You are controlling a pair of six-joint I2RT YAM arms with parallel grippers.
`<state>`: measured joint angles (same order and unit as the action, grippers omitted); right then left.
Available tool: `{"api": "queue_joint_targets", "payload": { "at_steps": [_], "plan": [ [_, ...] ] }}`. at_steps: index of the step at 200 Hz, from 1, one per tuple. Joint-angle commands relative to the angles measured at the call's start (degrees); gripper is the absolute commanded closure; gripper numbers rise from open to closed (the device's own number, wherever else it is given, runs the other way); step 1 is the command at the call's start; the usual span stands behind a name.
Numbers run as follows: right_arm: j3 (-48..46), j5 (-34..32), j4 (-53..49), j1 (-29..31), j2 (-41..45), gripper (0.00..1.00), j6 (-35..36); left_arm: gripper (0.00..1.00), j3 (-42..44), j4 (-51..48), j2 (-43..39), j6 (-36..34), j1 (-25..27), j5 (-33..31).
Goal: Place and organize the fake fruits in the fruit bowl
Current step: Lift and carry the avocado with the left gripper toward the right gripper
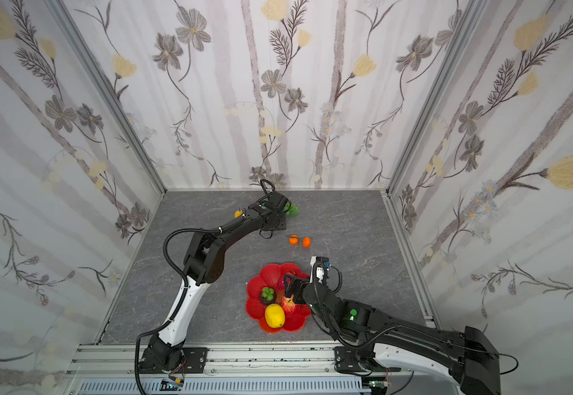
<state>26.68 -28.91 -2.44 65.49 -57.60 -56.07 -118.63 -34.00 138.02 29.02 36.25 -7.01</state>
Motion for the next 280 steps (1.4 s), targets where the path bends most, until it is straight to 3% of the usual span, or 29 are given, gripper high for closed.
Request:
{"api": "queue_joint_targets", "payload": {
  "at_steps": [1,100,172,219,280],
  "plan": [
    [0.27,-0.06,1.47,-0.03,0.10,0.09,-0.96,0.46,4.26,4.88,-4.26,-2.67,0.25,2.20],
    [-0.07,3.26,3.24,-0.02,1.20,0.09,-2.99,0.48,45.24,23.84,-36.74,-7.24,0.51,10.46],
    [2.80,8.02,7.69,-0.02,-1.54,0.10,-3.12,0.48,74.48,39.93,-64.14,-12.75,2.71,10.58],
    [5.30,10.75,9.59,-0.02,-2.95,0.10,-2.55,0.48,87.00,50.02,-75.94,-16.90,5.42,11.86],
    [7.72,13.97,10.94,0.06,-4.23,0.10,-1.69,0.48,94.55,58.01,-82.22,-23.10,10.60,12.86]
  ]
}}
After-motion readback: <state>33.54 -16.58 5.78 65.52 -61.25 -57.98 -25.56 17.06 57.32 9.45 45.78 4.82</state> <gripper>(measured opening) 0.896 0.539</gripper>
